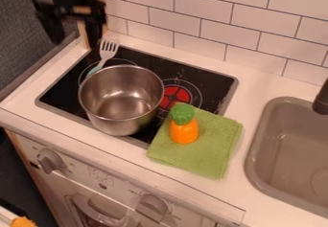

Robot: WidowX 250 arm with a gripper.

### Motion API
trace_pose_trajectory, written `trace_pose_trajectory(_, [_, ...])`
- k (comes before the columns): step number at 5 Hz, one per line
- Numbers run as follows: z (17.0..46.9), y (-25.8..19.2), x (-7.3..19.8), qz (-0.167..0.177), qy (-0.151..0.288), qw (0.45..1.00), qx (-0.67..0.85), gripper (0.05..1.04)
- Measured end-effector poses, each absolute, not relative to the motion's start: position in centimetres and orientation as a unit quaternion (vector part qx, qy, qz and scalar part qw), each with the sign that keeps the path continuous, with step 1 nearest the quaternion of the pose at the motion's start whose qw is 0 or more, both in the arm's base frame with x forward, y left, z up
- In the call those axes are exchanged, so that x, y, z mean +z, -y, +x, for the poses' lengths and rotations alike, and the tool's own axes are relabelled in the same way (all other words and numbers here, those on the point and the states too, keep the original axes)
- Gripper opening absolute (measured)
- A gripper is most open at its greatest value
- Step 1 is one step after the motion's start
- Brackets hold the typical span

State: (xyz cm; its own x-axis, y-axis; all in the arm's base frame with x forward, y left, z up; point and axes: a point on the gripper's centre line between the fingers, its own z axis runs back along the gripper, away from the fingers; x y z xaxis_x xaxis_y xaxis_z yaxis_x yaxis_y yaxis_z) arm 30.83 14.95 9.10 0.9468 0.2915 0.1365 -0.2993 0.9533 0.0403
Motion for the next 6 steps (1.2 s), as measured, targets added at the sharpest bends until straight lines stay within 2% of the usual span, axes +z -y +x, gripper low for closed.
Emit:
trace_pose_trajectory(5, [31.9,-17.3,1.5,0.068,0.003,0.979,0.19,0.977])
trace_pose_trajectory(6, [32.2,-17.0,1.4,0.071,0.008,0.979,0.192,0.836])
